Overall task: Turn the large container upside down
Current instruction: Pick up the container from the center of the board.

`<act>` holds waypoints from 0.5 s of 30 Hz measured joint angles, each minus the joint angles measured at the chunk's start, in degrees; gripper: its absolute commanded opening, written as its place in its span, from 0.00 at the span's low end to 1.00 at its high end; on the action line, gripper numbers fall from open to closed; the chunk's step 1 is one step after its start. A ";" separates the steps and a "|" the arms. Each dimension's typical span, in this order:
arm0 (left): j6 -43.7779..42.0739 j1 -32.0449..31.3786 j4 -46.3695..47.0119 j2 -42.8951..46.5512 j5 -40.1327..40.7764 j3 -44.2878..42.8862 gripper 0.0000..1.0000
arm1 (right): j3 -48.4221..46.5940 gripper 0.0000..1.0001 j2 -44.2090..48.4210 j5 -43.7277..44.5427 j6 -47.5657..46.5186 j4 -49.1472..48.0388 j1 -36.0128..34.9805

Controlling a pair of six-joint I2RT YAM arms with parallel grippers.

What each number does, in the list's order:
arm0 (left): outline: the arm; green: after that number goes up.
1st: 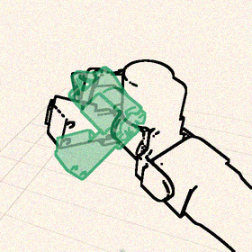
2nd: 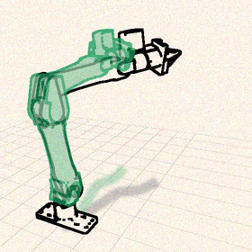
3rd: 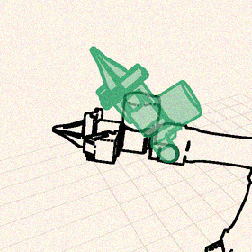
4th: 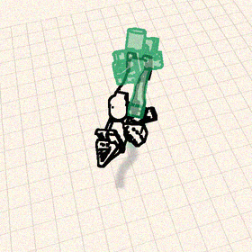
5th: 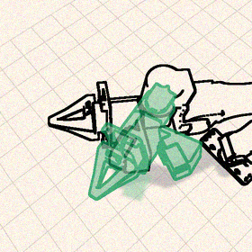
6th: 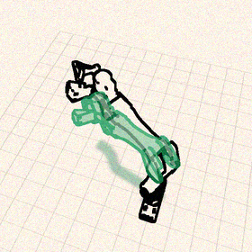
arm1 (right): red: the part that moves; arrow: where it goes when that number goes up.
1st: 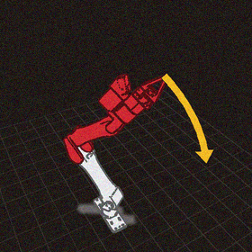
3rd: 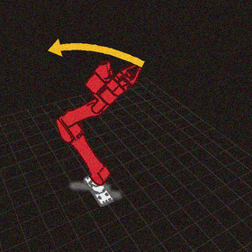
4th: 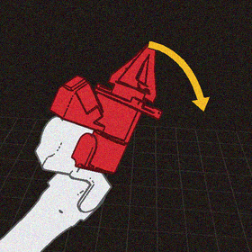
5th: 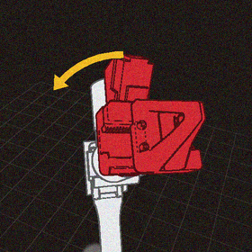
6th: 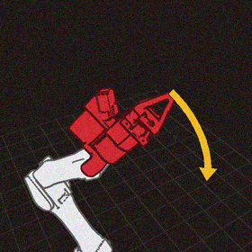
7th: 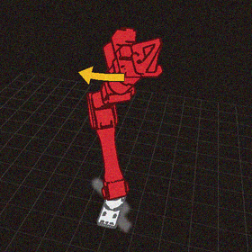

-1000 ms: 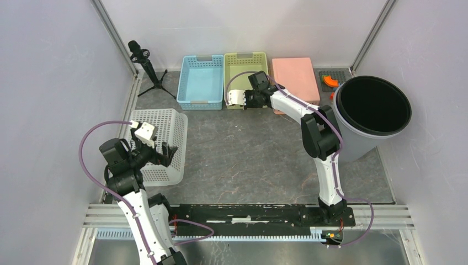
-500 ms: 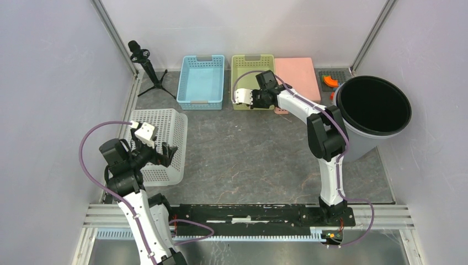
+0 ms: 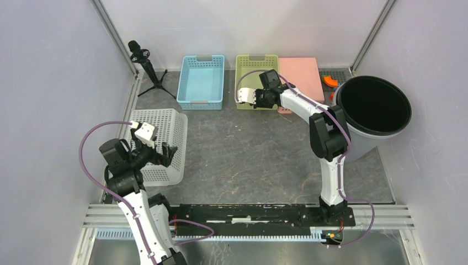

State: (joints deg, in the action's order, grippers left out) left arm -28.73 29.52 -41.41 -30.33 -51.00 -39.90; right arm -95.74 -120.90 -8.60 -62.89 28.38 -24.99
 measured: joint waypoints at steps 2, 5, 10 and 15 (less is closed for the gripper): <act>0.00 0.02 0.02 0.00 0.00 0.00 1.00 | 0.00 0.00 0.02 -0.02 -0.15 0.02 0.00; 0.00 0.02 0.00 0.00 0.00 0.00 1.00 | 0.00 0.00 0.22 -0.35 -0.46 0.68 0.00; 0.00 0.02 0.00 0.00 -0.02 0.00 1.00 | 2.93 0.00 2.86 -0.87 -1.55 1.57 -0.48; 0.00 0.02 0.00 0.11 -0.02 0.00 1.00 | 8.81 0.00 7.82 -0.96 -1.92 1.70 -2.19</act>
State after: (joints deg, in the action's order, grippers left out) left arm -28.73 29.54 -41.41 -30.22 -51.03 -39.90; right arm -86.94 -113.08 -9.56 -64.82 30.09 -27.18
